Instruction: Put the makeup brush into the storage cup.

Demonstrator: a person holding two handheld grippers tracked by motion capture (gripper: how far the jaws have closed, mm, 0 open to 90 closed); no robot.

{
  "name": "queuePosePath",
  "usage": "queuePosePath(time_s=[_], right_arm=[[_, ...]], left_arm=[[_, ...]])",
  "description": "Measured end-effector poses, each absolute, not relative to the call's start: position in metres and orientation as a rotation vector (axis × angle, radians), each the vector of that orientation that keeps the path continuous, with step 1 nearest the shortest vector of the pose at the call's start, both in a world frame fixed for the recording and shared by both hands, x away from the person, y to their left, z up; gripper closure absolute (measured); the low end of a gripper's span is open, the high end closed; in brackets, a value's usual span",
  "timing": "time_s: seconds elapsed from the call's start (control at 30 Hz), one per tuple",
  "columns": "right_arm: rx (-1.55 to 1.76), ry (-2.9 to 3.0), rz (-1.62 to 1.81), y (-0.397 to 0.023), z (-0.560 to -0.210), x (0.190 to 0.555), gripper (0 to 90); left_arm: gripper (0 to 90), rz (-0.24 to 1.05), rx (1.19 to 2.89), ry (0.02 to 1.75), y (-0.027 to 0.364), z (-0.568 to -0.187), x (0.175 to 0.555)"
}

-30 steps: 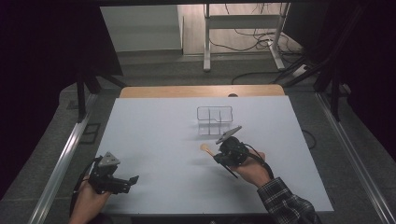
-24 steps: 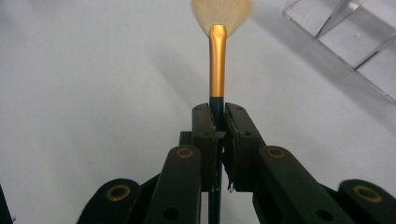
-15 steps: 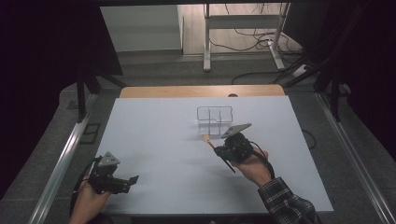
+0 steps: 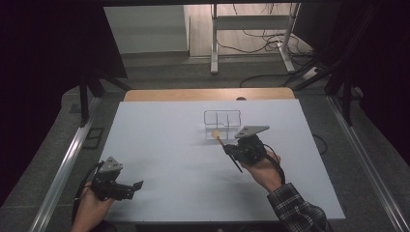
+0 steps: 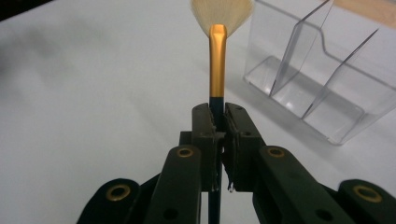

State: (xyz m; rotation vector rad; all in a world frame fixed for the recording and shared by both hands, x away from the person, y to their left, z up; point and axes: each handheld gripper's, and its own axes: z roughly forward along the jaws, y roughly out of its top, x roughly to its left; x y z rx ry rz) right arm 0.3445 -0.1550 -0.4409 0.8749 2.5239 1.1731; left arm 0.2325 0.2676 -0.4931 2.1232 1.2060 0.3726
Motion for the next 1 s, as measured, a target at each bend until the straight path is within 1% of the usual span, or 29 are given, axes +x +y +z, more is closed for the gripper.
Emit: queuePosePath(time_s=[0.43, 1.0], right_arm=[[0.887, 2.373, 1.307, -0.163, -0.431, 0.344, 83.6], [0.921, 2.265, 1.41, -0.166, -0.423, 0.35, 83.6]], left_arm=[[0.0, 0.378, 2.05, 1.172, 0.272, -0.489, 0.23], [0.0, 0.395, 2.06, 1.165, 0.271, -0.488, 0.23]])
